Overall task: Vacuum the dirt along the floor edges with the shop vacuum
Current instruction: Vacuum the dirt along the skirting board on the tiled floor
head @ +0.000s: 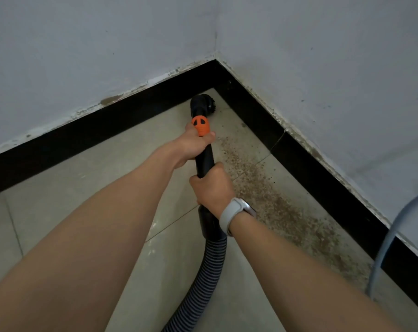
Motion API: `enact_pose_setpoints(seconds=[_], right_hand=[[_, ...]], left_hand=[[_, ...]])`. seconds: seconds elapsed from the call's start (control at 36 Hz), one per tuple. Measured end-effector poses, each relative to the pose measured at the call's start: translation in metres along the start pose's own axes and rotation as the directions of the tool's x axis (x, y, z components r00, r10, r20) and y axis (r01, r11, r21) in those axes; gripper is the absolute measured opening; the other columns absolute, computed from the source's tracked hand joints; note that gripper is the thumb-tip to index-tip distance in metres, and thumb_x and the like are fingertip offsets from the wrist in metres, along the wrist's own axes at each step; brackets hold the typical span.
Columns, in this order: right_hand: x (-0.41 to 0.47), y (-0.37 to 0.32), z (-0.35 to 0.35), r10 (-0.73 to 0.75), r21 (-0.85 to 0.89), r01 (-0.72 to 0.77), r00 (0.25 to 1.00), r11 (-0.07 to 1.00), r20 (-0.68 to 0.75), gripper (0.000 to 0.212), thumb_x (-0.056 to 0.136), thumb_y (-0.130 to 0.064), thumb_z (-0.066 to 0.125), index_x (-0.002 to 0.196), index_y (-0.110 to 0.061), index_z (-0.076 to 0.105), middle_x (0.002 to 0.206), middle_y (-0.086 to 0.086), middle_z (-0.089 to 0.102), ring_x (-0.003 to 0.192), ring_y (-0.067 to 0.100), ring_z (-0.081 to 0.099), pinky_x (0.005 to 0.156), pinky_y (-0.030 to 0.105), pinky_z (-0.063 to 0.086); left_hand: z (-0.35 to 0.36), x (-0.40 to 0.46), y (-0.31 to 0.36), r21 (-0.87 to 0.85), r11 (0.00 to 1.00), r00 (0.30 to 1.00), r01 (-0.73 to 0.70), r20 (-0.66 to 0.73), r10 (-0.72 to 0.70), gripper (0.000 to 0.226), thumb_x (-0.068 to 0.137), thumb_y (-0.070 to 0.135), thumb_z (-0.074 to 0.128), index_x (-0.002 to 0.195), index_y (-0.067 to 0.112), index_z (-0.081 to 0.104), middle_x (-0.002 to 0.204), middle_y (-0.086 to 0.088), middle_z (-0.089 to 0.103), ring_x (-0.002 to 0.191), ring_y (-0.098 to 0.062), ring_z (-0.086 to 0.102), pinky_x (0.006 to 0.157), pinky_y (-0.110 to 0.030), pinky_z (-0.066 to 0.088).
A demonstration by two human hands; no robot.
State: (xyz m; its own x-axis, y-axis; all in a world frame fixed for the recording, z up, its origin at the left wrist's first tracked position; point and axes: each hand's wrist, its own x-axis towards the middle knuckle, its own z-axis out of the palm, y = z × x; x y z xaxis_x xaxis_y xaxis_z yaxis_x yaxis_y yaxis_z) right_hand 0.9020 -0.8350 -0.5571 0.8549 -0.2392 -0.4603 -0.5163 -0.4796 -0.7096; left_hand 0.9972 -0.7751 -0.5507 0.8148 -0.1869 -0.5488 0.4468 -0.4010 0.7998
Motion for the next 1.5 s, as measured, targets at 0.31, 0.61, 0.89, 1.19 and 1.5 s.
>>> enact_pose_setpoints(seconds=[0.31, 0.61, 0.89, 1.19, 1.5], right_hand=[[-0.006, 0.018, -0.005, 0.037, 0.101, -0.033, 0.999, 0.994, -0.034, 0.025, 0.083, -0.017, 0.059, 0.102, -0.007, 0.045, 0.091, 0.02, 0.063, 0.075, 0.037, 0.066, 0.066, 0.048, 0.057], [-0.065, 0.062, -0.01, 0.13, 0.327, -0.116, 0.991, 0.938, -0.02, 0.021, 0.087, -0.011, 0.06, 0.087, -0.017, 0.039, 0.071, 0.01, 0.059, 0.052, 0.022, 0.061, 0.045, 0.029, 0.049], [-0.008, 0.025, -0.011, 0.031, 0.204, -0.041, 0.998, 0.978, 0.051, 0.025, 0.083, -0.015, 0.061, 0.1, -0.006, 0.044, 0.091, 0.022, 0.063, 0.076, 0.041, 0.067, 0.065, 0.05, 0.057], [0.045, -0.002, -0.011, -0.001, 0.06, -0.003, 0.998, 0.998, 0.063, 0.03, 0.084, -0.016, 0.062, 0.106, -0.007, 0.043, 0.095, 0.019, 0.059, 0.083, 0.041, 0.066, 0.071, 0.05, 0.057], [0.008, 0.013, -0.002, 0.0, 0.053, -0.002, 0.999, 0.999, 0.035, 0.028, 0.085, -0.016, 0.06, 0.101, -0.01, 0.038, 0.096, 0.02, 0.06, 0.081, 0.039, 0.066, 0.067, 0.045, 0.057]], left_hand=[[0.014, -0.012, 0.004, 0.104, 0.992, 0.993, -0.065, 0.106, 0.054, 0.078, 0.1, 0.034, 0.046, 0.152, 0.013, -0.009, 0.122, -0.002, 0.04, 0.109, -0.016, 0.044, 0.09, -0.024, 0.035], [0.059, -0.044, -0.019, 0.229, 0.957, 0.935, -0.176, 0.345, 0.089, 0.077, 0.099, 0.029, 0.047, 0.15, 0.011, -0.008, 0.124, -0.01, 0.047, 0.116, -0.026, 0.051, 0.1, -0.03, 0.04], [0.02, -0.017, 0.002, 0.197, 0.969, 0.988, -0.147, 0.076, 0.135, 0.065, 0.098, 0.029, 0.05, 0.149, 0.011, 0.015, 0.123, -0.005, 0.046, 0.11, -0.017, 0.047, 0.085, -0.016, 0.033], [-0.008, 0.003, 0.017, 0.199, 0.969, 0.988, -0.147, -0.02, 0.154, 0.067, 0.097, 0.021, 0.053, 0.152, 0.021, 0.016, 0.134, -0.01, 0.049, 0.101, -0.017, 0.046, 0.084, -0.023, 0.037], [-0.002, -0.028, -0.002, 0.079, 0.987, 0.99, -0.141, 0.026, 0.14, 0.067, 0.098, 0.019, 0.05, 0.152, 0.03, 0.014, 0.118, -0.002, 0.051, 0.096, -0.013, 0.052, 0.08, -0.02, 0.041]])
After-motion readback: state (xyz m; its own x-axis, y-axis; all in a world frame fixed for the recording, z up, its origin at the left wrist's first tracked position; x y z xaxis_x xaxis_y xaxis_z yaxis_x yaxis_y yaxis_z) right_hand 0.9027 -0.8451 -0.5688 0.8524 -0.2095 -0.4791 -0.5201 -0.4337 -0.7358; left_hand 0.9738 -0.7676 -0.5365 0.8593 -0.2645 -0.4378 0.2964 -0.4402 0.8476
